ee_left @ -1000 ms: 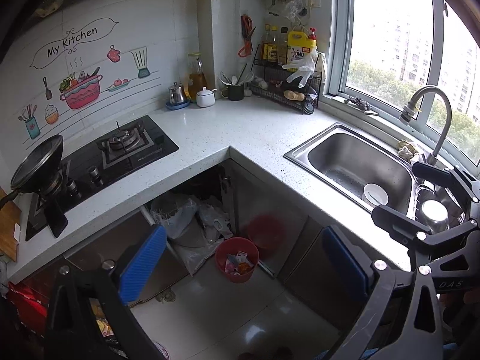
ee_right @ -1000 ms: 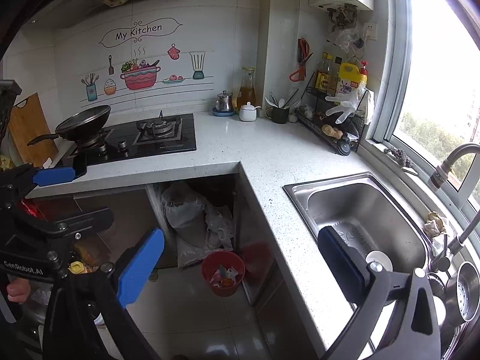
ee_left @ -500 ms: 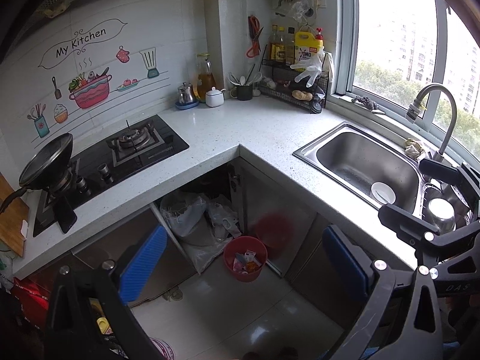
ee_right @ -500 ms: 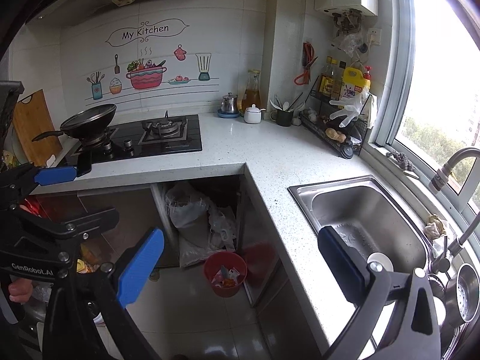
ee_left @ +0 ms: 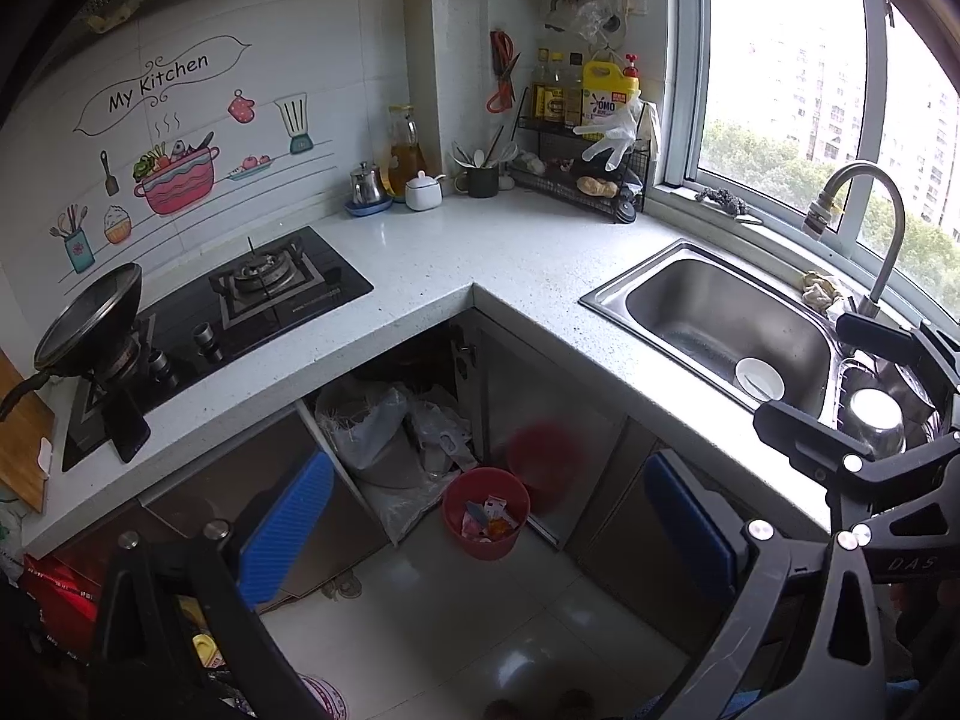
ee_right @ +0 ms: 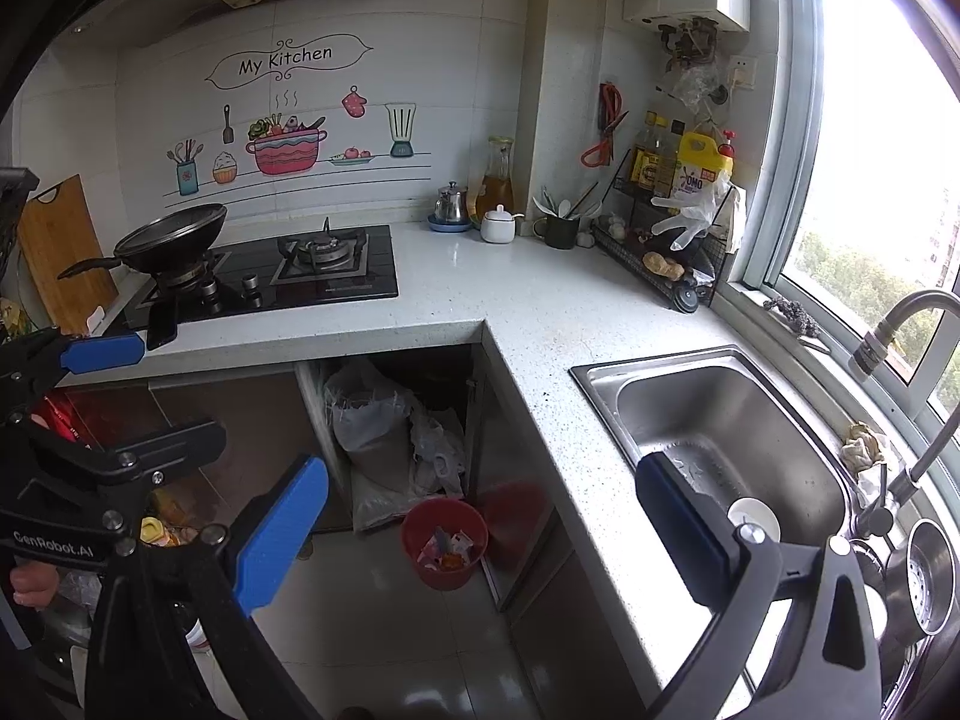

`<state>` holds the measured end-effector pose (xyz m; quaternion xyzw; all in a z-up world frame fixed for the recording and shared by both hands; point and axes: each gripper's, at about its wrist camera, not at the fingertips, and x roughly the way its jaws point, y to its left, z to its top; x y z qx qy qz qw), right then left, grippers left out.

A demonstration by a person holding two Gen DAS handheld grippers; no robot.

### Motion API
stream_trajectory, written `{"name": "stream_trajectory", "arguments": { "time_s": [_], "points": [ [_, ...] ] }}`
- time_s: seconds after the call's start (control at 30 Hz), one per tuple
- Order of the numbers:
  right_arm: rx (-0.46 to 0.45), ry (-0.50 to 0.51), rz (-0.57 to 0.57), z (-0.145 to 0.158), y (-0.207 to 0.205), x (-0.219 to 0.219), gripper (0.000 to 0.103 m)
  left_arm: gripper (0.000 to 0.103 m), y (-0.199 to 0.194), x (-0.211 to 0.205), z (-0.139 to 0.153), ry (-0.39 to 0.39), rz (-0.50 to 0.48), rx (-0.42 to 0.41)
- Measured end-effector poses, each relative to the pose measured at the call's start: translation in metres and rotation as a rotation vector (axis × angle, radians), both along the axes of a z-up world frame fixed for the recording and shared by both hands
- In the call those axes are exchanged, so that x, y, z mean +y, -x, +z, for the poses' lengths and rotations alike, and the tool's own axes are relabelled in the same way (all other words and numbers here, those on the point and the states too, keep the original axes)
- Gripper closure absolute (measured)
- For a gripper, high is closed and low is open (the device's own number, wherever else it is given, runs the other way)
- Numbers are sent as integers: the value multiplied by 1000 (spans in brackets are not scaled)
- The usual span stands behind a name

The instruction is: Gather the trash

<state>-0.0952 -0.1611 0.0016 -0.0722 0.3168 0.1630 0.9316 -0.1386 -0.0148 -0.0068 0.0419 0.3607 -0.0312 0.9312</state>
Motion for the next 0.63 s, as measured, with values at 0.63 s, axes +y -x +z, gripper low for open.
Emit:
{"name": "stream_trajectory", "arguments": {
  "time_s": [0.63],
  "points": [
    [3,1,-11,0,8,2,1,0,6,-4,-2,0,-8,-1]
  ]
}}
